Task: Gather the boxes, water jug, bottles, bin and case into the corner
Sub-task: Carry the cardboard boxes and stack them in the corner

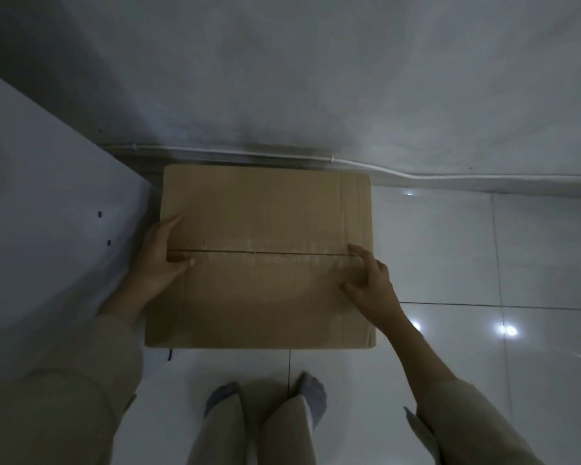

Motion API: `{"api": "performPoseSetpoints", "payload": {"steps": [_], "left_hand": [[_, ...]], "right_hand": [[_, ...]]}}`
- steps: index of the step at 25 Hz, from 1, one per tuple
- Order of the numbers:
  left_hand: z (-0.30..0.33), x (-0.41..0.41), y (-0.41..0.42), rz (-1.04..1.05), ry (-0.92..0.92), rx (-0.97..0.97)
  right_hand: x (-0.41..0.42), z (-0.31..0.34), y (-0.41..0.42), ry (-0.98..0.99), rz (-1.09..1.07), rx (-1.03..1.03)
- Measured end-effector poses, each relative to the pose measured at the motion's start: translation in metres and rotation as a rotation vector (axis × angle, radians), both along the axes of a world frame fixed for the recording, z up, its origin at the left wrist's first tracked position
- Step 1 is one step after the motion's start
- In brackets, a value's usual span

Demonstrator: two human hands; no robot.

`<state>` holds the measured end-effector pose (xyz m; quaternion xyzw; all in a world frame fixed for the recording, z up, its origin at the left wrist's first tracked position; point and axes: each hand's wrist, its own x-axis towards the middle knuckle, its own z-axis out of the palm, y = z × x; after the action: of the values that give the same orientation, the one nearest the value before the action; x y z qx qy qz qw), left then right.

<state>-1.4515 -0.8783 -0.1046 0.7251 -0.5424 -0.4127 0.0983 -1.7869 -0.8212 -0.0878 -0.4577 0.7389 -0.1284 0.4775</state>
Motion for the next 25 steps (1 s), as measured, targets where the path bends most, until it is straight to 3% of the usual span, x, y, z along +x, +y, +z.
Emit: {"api": "performPoseSetpoints", "payload": {"steps": [5, 10, 18, 25], "left_hand": [[0.033, -0.019, 0.004, 0.046, -0.069, -0.02], [0.126, -0.057, 0.017, 0.031, 0.05, -0.088], [0.35, -0.105, -0.003, -0.134, 0.287, -0.36], [0.502, -0.154, 0.039, -0.485, 0.446, -0.505]], "right_hand": [[0.006, 0.023, -0.013, 0.017, 0.043, 0.065], [0.006, 0.113, -0.022, -0.078, 0.138, 0.012], [-0.028, 0.361, -0.012, -0.079, -0.048, -0.353], [-0.042, 0.511, 0.111, 0.028, -0.301, -0.57]]}}
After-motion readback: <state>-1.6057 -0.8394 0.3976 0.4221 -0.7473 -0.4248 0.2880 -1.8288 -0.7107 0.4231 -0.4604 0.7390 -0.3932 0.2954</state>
